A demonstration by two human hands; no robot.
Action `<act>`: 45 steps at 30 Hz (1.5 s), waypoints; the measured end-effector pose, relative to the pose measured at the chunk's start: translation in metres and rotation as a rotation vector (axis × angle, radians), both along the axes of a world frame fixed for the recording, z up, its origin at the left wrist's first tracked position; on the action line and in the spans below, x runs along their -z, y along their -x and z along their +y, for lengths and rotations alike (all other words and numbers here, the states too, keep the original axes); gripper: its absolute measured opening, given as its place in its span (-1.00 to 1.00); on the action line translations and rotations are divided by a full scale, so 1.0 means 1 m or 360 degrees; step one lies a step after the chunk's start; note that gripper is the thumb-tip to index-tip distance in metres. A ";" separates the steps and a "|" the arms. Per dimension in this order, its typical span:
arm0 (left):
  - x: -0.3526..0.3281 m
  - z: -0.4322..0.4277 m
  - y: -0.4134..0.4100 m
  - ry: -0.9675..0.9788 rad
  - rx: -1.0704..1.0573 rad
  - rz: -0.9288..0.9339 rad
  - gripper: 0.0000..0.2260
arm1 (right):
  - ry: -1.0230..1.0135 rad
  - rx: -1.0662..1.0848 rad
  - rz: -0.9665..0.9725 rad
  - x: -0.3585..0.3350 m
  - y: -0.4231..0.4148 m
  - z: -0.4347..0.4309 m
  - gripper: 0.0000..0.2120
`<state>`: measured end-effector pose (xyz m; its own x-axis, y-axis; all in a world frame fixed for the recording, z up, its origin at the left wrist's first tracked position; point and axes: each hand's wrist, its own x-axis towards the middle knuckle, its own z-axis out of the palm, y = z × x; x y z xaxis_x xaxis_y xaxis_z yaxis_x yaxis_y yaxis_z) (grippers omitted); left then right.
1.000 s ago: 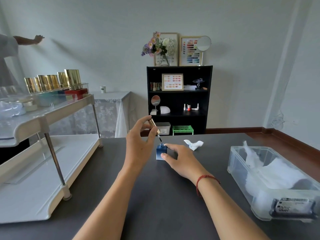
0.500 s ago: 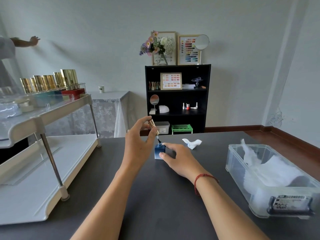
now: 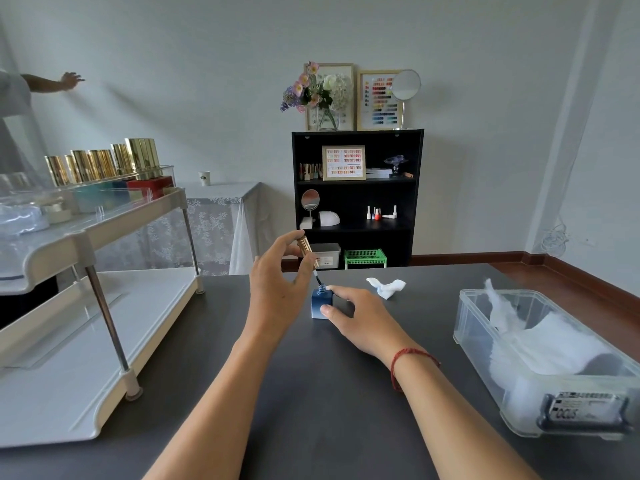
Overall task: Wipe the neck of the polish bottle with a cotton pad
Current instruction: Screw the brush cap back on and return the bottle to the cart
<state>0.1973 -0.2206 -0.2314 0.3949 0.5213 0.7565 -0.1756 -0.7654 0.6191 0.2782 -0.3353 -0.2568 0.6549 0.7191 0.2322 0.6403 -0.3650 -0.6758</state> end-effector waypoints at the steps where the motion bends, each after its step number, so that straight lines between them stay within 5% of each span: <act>1: 0.000 0.000 0.000 0.0003 -0.0001 0.0001 -0.72 | -0.0001 -0.0001 0.0000 0.000 0.000 0.000 -0.58; 45: 0.002 -0.004 0.002 0.0039 0.0081 0.0150 -0.72 | 0.0010 0.0006 0.0023 0.004 -0.004 0.002 -0.54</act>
